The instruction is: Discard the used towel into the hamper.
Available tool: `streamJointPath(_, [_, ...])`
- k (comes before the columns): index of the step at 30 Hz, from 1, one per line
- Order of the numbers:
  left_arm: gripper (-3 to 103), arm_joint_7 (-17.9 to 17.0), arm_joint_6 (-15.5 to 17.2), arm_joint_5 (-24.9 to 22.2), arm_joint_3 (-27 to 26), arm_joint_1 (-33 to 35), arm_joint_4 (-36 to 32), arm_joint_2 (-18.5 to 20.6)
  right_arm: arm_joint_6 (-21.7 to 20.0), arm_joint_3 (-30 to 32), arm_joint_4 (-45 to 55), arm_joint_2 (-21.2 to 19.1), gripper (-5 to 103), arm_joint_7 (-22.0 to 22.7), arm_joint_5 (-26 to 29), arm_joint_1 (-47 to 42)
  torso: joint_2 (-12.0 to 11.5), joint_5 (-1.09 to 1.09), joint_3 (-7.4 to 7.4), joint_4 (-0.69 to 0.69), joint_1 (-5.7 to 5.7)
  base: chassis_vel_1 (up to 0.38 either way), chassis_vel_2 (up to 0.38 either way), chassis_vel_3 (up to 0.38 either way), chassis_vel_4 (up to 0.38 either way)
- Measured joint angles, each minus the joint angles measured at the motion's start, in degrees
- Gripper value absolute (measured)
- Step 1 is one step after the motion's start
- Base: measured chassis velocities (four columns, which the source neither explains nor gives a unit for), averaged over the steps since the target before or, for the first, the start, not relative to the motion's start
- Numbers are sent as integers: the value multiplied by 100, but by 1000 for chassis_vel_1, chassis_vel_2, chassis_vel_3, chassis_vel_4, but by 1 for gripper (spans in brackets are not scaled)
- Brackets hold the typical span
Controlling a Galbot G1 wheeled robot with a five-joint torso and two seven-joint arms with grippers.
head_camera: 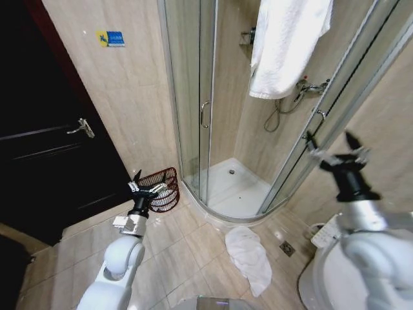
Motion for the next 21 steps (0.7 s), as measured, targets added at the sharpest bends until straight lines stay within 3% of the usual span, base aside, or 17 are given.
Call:
streamJointPath(2, [100,-14,0,0,-38,67,-39,17,-44,-18,-62,-125,100,13,79,159,-2,1,-1,3,-1,0,0,0,0])
streamJointPath(4, [100,-32,-80,11,-139,226,-104,24,-262,-145,-315,-545,100,73,419,863,-8,-1,-6,4,-6,0,0,0,0])
streamJointPath(8, [100,-30,-213,91,-157,350,-122,-86,-614,-381,-726,-964,100,114,777,1742,-16,-4,-9,4,-7,0,0,0,0])
streamJointPath(13, [100,-20,-288,207,-96,371,-97,-173,-730,-654,-1251,-1354,100,43,1086,2501,-20,-1,-12,3,-10,0,0,0,0])
streamJointPath(17, [100,-11,-301,296,-53,309,-71,-243,-730,-1891,-2070,-1840,100,-103,1441,4306,-26,-3,-15,2,-12,0,0,0,0])
streamJointPath(18, [100,-11,-301,296,-53,309,-71,-243,-730,-1891,-2070,-1840,100,-103,1441,4306,-26,-3,-15,2,-12,0,0,0,0])
streamJointPath(21, [100,-11,-291,308,-69,288,-70,-257,-743,-2847,-2433,-1845,100,-48,1563,5653,-30,-4,-16,3,-13,0,0,0,0])
